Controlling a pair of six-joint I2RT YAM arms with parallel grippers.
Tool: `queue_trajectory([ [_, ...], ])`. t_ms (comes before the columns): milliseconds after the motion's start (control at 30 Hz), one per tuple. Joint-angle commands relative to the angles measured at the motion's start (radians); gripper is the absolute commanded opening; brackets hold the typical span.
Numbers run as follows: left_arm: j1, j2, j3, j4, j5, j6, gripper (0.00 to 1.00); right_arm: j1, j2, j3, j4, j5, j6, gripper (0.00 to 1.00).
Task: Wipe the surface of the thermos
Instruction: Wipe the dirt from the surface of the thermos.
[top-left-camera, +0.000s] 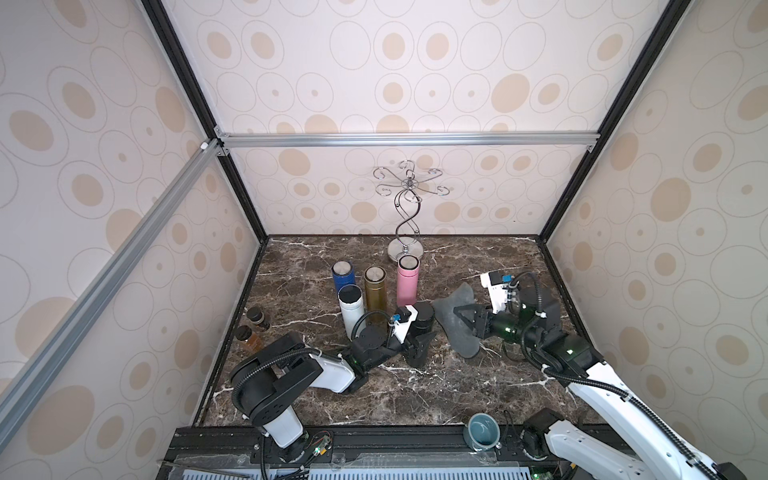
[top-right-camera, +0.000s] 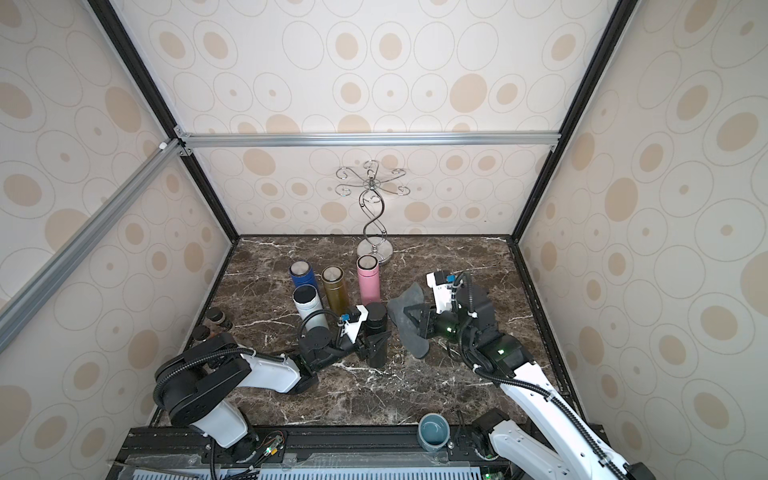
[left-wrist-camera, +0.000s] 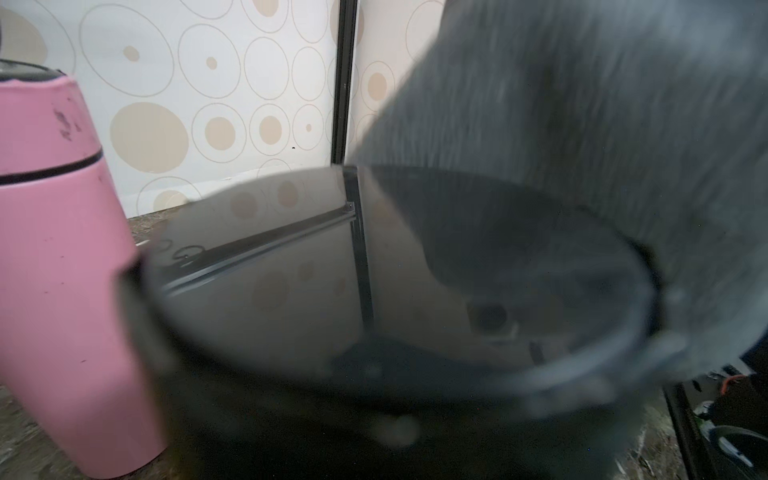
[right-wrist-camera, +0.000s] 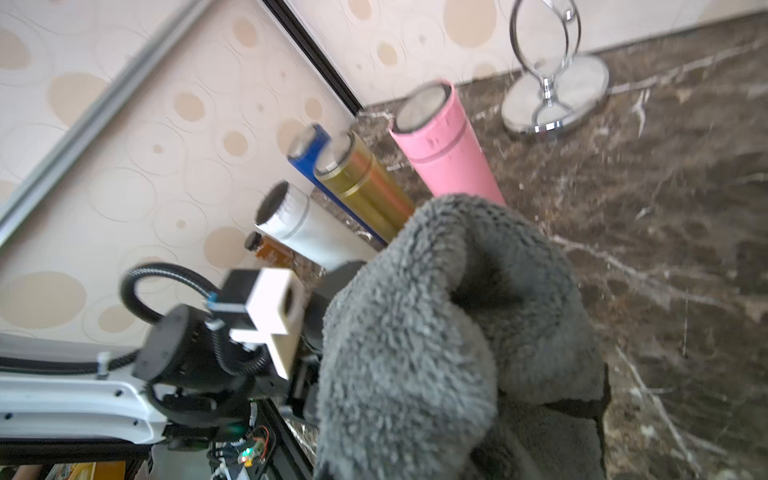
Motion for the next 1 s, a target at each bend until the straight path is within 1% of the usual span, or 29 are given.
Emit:
queue_trajectory([
  [0, -0.016, -0.001, 0.023, -0.007, -0.079, 0.073, 0.0, 0.011, 0.007, 0.077, -0.017, 0.013, -0.027, 0.0],
  [100, -0.021, 0.006, 0.023, -0.004, -0.091, 0.078, 0.0, 0.024, 0.052, 0.119, 0.009, 0.001, -0.027, 0.0],
  [267, -0.028, 0.026, 0.026, 0.008, -0.089, 0.072, 0.0, 0.053, 0.171, 0.181, 0.04, 0.011, -0.035, 0.0],
  [400, -0.035, 0.041, 0.034, 0.01, -0.089, 0.074, 0.0, 0.082, 0.255, 0.2, 0.089, -0.012, -0.022, 0.0],
  [533, -0.039, 0.048, 0.035, 0.014, -0.092, 0.073, 0.0, 0.12, 0.316, 0.2, 0.085, -0.025, -0.016, 0.0],
  [667, -0.041, 0.056, 0.035, 0.016, -0.092, 0.073, 0.0, 0.171, 0.347, 0.188, 0.056, -0.032, -0.014, 0.0],
  [800, -0.041, 0.06, 0.035, 0.023, -0.099, 0.07, 0.0, 0.21, 0.344, 0.159, 0.024, -0.024, -0.005, 0.0],
  [967, -0.041, 0.06, 0.034, 0.029, -0.122, 0.064, 0.0, 0.233, 0.28, 0.103, -0.021, 0.007, 0.028, 0.0],
])
